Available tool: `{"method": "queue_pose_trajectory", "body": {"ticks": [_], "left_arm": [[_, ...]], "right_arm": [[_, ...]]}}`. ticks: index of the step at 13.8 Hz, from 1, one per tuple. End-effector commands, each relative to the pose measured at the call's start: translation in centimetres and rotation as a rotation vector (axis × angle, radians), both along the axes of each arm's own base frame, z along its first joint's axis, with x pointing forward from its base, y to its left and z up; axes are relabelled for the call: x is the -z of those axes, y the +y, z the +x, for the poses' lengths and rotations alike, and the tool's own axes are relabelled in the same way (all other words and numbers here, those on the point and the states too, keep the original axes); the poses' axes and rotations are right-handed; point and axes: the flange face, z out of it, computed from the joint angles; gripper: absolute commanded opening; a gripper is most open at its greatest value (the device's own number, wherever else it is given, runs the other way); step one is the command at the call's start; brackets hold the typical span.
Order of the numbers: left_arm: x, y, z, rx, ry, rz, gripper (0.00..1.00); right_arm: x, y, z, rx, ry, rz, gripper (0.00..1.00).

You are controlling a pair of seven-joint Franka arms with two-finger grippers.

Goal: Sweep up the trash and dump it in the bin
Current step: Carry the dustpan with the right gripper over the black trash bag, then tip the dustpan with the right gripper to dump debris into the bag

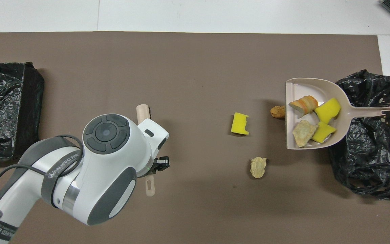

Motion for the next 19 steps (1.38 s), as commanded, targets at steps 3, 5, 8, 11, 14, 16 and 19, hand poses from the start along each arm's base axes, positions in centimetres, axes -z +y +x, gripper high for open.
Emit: {"method": "queue_pose_trajectory", "body": {"ticks": [3,5,8,11,14,16,19], "left_arm": [[0.2,-0.4,-0.5,-0.006,-0.018,0.013,0.00],[0.3,-0.4,-0.5,-0.005,-0.018,0.013,0.00],[1.4,-1.9,-2.5,0.023,0.001,0.031,0.00],[2.8,-4.5,-8.9,0.028,0.010,0.076,0.00],[3.5,-7.0,-15.7,0.009,-0.051,0.062,0.00],[4.0,-9.3,-19.3,0.011,-0.066,0.060,0.00],[6.5,-11.2,-24.2,0.065,-0.070,0.063,0.00]], "right_arm": [[-3.0,-9.8,-2.2,0.025,-0.044,-0.038,0.00],[-3.9,-12.4,-2.9,0.025,-0.044,-0.081,0.00],[-4.2,-15.5,-3.8,0.031,-0.021,-0.209,0.00],[-4.6,-16.1,-3.5,-0.020,0.018,-0.439,0.00],[-4.9,-13.5,-2.2,-0.044,0.102,-0.670,0.00],[-5.5,-12.8,-2.1,-0.036,0.129,-0.703,0.00],[-9.1,-11.9,-3.5,-0.024,0.143,-0.724,0.00]]}}
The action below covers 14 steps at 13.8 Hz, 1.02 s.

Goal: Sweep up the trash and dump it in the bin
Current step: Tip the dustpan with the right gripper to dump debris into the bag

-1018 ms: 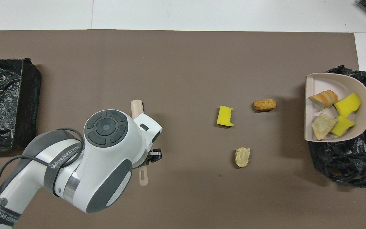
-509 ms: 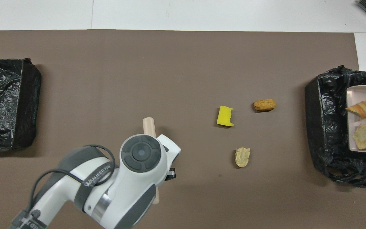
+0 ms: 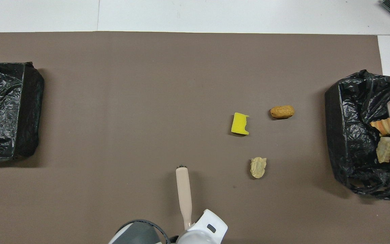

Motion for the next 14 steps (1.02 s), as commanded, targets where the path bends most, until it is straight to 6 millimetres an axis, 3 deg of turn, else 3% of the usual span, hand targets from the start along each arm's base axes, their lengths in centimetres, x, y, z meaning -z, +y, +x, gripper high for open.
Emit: {"method": "queue_pose_trajectory", "body": {"ticks": [1,2,4,5,7,11,12,14], "left_arm": [[2.1,0.2,-3.4,0.030,-0.020,-0.016,0.00],[2.6,0.3,-4.1,0.041,-0.018,-0.012,0.00],[4.5,-0.1,-6.8,0.056,-0.029,-0.018,0.00],[4.7,-0.1,-6.8,0.051,-0.037,-0.034,0.00],[4.8,-0.2,-6.8,0.051,-0.037,-0.033,0.00],[4.8,-0.1,-6.9,0.056,-0.035,-0.030,0.00],[4.9,-0.2,-7.1,0.053,-0.029,-0.031,0.00],[5.5,-0.2,-7.0,0.033,-0.003,-0.028,0.00]], "right_arm": [[-4.8,0.6,-1.9,0.007,0.001,-0.040,0.00],[-6.1,1.5,-2.2,-0.004,-0.004,-0.048,0.00],[-6.2,1.9,-2.5,0.011,0.008,-0.040,0.00],[-6.3,2.0,-2.6,0.029,-0.003,-0.030,0.00],[-8.6,2.9,-2.3,0.096,-0.104,-0.013,0.00],[-8.3,4.9,-2.3,0.260,-0.242,0.125,0.00],[-7.7,7.1,-1.7,0.275,-0.255,0.135,0.00],[-6.7,9.4,-2.0,0.399,-0.299,0.192,0.00]]}}
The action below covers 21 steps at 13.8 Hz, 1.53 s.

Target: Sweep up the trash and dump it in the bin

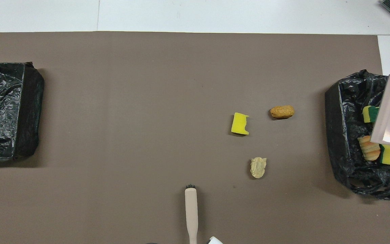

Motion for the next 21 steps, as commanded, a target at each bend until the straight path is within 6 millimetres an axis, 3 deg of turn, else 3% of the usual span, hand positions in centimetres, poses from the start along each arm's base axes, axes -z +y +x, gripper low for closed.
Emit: {"method": "queue_pose_trajectory", "body": {"ticks": [1,4,6,7,8,10,11,13,14,17,21], "left_arm": [[0.4,0.3,-0.4,-0.028,0.026,-0.014,0.00],[0.5,0.3,-0.4,-0.033,0.031,-0.014,0.04],[1.0,0.3,-0.4,-0.040,0.040,-0.007,0.09],[1.0,0.3,-0.2,-0.044,0.040,-0.007,0.16],[1.0,0.4,-0.1,-0.046,0.041,-0.006,0.33],[1.0,0.4,0.0,-0.041,0.042,-0.006,0.85],[1.1,0.3,0.1,-0.040,0.045,-0.003,1.00],[0.8,0.5,1.3,-0.052,0.045,-0.010,1.00],[0.2,1.0,3.5,-0.076,0.043,-0.024,1.00],[-2.1,1.9,7.6,-0.107,0.046,-0.042,1.00],[-4.8,3.9,13.1,-0.048,-0.017,-0.032,1.00]], "right_arm": [[0.7,4.3,-0.7,0.146,-0.062,0.103,0.00],[2.2,10.3,0.2,0.283,-0.128,0.141,0.00],[3.5,12.2,0.9,0.398,-0.154,0.222,0.00],[4.1,13.4,1.1,0.440,-0.162,0.254,0.00],[4.8,15.1,1.4,0.502,-0.169,0.281,0.00],[6.1,17.8,2.0,0.616,-0.177,0.321,0.00],[6.7,18.8,2.4,0.670,-0.178,0.344,0.00],[8.7,21.4,3.5,0.715,-0.165,0.354,0.00],[9.5,22.4,4.0,0.771,-0.166,0.384,0.00],[12.3,25.6,4.9,0.887,-0.179,0.425,0.00],[15.8,31.8,5.4,1.007,-0.244,0.444,0.00]]}}
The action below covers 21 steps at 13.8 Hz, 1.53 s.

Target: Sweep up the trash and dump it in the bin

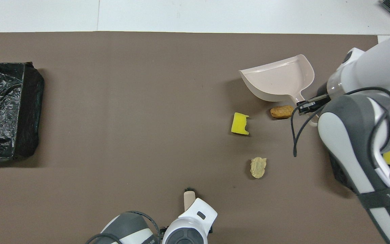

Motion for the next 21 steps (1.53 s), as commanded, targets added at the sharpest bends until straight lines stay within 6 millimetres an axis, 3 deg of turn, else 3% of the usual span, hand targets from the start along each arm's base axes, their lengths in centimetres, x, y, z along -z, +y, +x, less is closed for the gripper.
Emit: {"method": "queue_pose_trajectory", "body": {"ticks": [1,4,6,8,12,15,20,21], "left_arm": [[-2.0,2.0,4.1,0.049,-0.035,0.024,1.00],[-2.2,5.7,8.4,0.116,-0.067,0.051,1.00],[-2.9,7.3,10.2,0.142,-0.100,0.064,1.00],[-3.2,9.1,12.0,0.163,-0.112,0.071,1.00],[-5.8,14.7,17.7,0.211,-0.155,0.040,1.00],[-11.0,20.1,23.2,0.288,-0.194,0.022,1.00],[-19.0,25.0,25.3,0.268,-0.160,0.024,1.00],[-20.6,25.6,25.4,0.267,-0.162,0.021,1.00]], "right_arm": [[1.3,3.7,-0.1,0.083,-0.030,0.027,0.00],[1.8,6.0,-0.4,0.112,-0.050,0.033,0.00],[2.4,7.5,-0.8,0.113,-0.064,0.036,0.00],[2.6,9.6,-1.4,0.107,-0.065,0.038,0.00],[4.4,15.5,-3.0,0.155,-0.090,0.059,0.00],[5.9,21.7,-4.8,0.172,-0.116,0.072,0.00],[9.7,32.6,-8.3,0.248,-0.162,0.063,0.00],[10.5,33.8,-8.4,0.256,-0.181,0.041,0.00]]}}
